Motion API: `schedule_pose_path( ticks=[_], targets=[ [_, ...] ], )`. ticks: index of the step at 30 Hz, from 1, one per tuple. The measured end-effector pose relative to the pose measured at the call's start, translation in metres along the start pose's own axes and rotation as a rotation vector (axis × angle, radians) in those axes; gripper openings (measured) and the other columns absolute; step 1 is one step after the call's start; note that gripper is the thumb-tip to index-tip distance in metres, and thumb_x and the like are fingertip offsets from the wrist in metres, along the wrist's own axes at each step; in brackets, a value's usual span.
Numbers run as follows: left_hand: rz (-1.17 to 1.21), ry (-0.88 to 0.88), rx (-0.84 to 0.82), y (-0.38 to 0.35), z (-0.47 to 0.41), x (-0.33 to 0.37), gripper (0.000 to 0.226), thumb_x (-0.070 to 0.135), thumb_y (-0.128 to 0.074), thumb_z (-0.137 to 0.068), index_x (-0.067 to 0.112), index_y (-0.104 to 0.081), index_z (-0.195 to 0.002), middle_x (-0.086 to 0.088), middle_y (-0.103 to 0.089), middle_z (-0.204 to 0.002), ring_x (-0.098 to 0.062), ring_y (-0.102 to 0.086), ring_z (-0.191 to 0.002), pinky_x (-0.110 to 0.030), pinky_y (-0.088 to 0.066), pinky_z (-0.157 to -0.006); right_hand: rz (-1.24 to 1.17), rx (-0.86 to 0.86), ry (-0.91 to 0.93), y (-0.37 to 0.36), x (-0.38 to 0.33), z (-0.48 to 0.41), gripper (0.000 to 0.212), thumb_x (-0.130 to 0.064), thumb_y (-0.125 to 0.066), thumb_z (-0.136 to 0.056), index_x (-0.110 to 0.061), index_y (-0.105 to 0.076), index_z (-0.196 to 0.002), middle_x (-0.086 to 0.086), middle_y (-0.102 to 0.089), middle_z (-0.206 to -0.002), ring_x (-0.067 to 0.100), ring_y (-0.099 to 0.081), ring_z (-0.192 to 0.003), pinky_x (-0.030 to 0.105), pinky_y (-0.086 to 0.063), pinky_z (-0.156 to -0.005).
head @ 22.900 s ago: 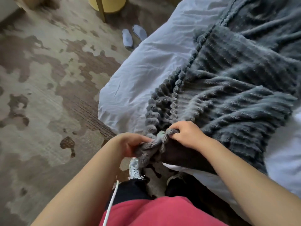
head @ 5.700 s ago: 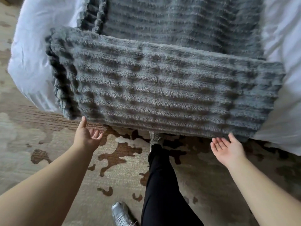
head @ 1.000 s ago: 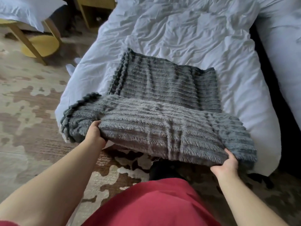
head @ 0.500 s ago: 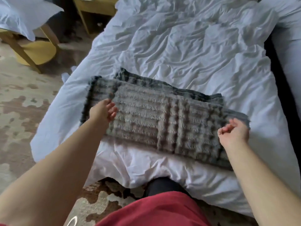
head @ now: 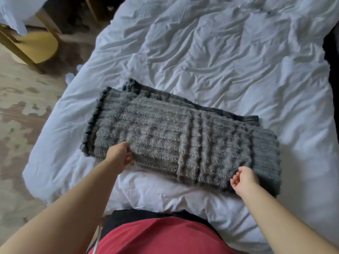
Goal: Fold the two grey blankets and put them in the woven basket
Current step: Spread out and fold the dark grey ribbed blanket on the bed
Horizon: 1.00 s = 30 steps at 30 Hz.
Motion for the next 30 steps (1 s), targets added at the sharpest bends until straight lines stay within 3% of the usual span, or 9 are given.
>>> schedule_pose_path(
  ticks=[3,7,11,16,19,22,24,27,30],
  targets=[
    [-0.159,-0.198,0.062,-0.008,-0.010,0.033,0.030,0.006,-0.053,-0.086,0.002,-0.063,-0.114,-0.007,-0.057,-0.068,-0.020,-0.049,-0.054,-0.020,-0.039,-0.045,0.178,0.010,0.282,-0.023,-0.031,0.008,0.023,-0.006,-0.053,-0.088,-0.010,-0.050,-0.065,0.002,-0.046,-0.048,0.013,-0.041,-0.040,0.015,-0.031,-0.035],
    [-0.627,-0.444,-0.014,-0.041,-0.017,0.091,0.038,0.005,-0.057,-0.083,0.017,-0.060,-0.119,-0.002,-0.062,-0.099,-0.015,-0.058,-0.068,-0.025,-0.044,-0.052,0.540,-0.090,0.545,-0.068,-0.075,0.019,0.011,-0.015,-0.057,-0.089,-0.009,-0.065,-0.093,0.003,-0.058,-0.065,0.018,-0.051,-0.056,0.028,-0.040,-0.052],
    [-1.203,-0.780,-0.218,-0.092,-0.032,0.140,0.052,0.017,-0.071,-0.081,0.026,-0.053,-0.129,-0.005,-0.049,-0.134,-0.018,-0.060,-0.096,-0.031,-0.054,-0.082,0.900,-0.233,0.707,-0.131,-0.106,0.013,0.017,-0.032,-0.066,-0.085,-0.019,-0.062,-0.096,-0.002,-0.062,-0.087,0.022,-0.061,-0.083,0.028,-0.045,-0.064],
    [-1.804,-0.813,-0.377,-0.150,-0.104,0.156,0.113,0.073,-0.072,-0.057,0.035,-0.018,-0.149,0.000,-0.030,-0.153,-0.027,-0.027,-0.140,-0.054,-0.014,-0.115,1.369,-0.481,0.670,-0.196,-0.120,-0.035,0.093,-0.080,-0.066,-0.056,-0.035,-0.043,-0.133,-0.003,-0.044,-0.140,0.023,-0.048,-0.123,0.035,-0.040,-0.091],
    [-2.056,-0.688,-0.512,-0.168,-0.138,0.144,0.109,0.079,-0.060,-0.064,0.027,-0.017,-0.150,0.000,-0.043,-0.146,-0.027,-0.037,-0.136,-0.054,-0.015,-0.114,1.632,-0.537,0.540,-0.209,-0.113,-0.059,0.115,-0.083,-0.061,-0.053,-0.027,-0.028,-0.147,0.000,-0.035,-0.152,0.024,-0.044,-0.130,0.028,-0.034,-0.088],
    [-2.015,-0.672,-0.760,-0.180,-0.151,0.143,0.049,0.061,-0.060,-0.081,0.025,-0.053,-0.113,0.002,-0.064,-0.113,-0.021,-0.060,-0.098,-0.040,-0.046,-0.092,1.688,-0.527,0.573,-0.215,-0.120,-0.072,0.050,-0.065,-0.066,-0.072,-0.024,-0.051,-0.096,0.000,-0.058,-0.098,0.013,-0.058,-0.081,0.022,-0.037,-0.063],
    [-1.924,-0.616,-0.914,-0.187,-0.155,0.162,0.022,0.053,-0.056,-0.087,0.032,-0.059,-0.093,0.011,-0.063,-0.091,-0.012,-0.059,-0.083,-0.029,-0.044,-0.069,1.585,-0.534,0.597,-0.218,-0.138,-0.072,0.044,-0.059,-0.068,-0.075,-0.029,-0.036,-0.067,-0.008,-0.049,-0.062,0.011,-0.048,-0.055,0.026,-0.029,-0.051],
    [-1.858,-0.679,-0.927,-0.203,-0.156,0.201,0.020,0.057,-0.050,-0.088,0.041,-0.053,-0.075,0.017,-0.058,-0.079,-0.004,-0.055,-0.076,-0.025,-0.034,-0.062,1.394,-0.512,0.636,-0.223,-0.162,-0.072,0.035,-0.051,-0.071,-0.077,-0.026,-0.051,-0.062,-0.008,-0.050,-0.049,0.014,-0.052,-0.049,0.026,-0.031,-0.054],
    [-1.961,-0.877,-0.740,-0.224,-0.163,0.211,0.030,0.061,-0.049,-0.087,0.031,-0.054,-0.086,0.010,-0.052,-0.078,-0.016,-0.054,-0.075,-0.032,-0.037,-0.070,1.374,-0.455,0.690,-0.231,-0.159,-0.078,0.034,-0.049,-0.067,-0.082,-0.021,-0.056,-0.066,0.002,-0.050,-0.055,0.019,-0.053,-0.052,0.026,-0.032,-0.054]
  ],
)
Point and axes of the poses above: each hand's wrist, its own z-axis away from the middle knuckle, its own y-axis out of the back of the hand, x = y × z, the point moved 3 cm from there along -z, towards the middle knuckle
